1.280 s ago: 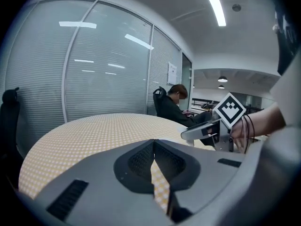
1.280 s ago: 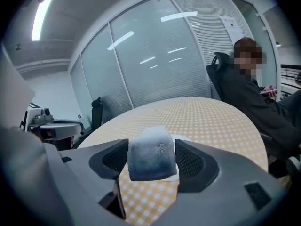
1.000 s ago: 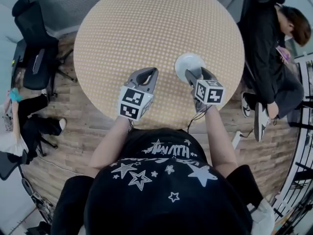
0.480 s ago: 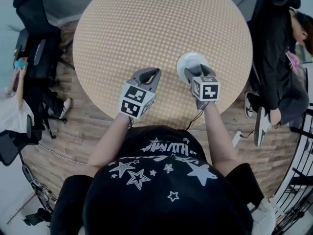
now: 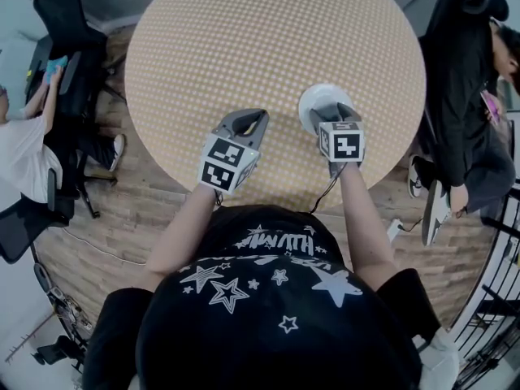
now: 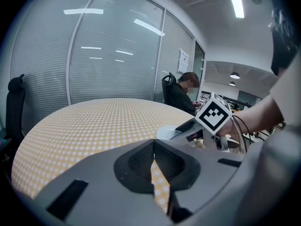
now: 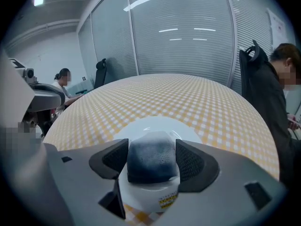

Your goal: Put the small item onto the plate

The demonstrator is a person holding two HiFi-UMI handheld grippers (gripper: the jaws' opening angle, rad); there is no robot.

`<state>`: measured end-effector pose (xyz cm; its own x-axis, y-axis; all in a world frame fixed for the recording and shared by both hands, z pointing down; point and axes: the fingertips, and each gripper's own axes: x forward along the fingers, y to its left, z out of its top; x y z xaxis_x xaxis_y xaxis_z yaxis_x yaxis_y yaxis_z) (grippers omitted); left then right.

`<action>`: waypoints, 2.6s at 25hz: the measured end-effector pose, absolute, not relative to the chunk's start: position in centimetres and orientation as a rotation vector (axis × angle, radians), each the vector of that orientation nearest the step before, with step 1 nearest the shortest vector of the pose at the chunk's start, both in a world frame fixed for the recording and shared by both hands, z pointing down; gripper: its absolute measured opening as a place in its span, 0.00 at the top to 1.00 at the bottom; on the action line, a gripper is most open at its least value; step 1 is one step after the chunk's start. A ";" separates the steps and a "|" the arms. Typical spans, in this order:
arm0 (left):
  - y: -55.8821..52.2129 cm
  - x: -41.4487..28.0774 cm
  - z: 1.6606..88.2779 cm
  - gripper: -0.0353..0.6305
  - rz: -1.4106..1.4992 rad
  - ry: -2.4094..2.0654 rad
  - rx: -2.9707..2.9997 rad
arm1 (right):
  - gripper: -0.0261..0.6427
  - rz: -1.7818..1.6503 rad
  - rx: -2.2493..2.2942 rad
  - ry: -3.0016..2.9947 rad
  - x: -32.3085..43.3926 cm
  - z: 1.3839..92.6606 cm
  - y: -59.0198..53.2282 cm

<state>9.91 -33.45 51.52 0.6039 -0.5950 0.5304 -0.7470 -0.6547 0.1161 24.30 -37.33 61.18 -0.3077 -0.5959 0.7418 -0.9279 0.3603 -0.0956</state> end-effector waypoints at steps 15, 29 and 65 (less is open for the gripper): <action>-32.3 7.7 50.7 0.94 0.604 -1.109 2.521 | 0.49 0.595 1.415 -1.977 24.8 60.0 -35.7; -27.3 3.8 48.0 0.94 0.572 -1.047 2.603 | 0.54 0.506 1.739 -2.075 22.7 51.5 -30.8; -9.3 -3.4 44.7 0.94 0.506 -0.744 2.784 | 0.88 0.549 2.056 -2.033 12.8 46.3 -4.4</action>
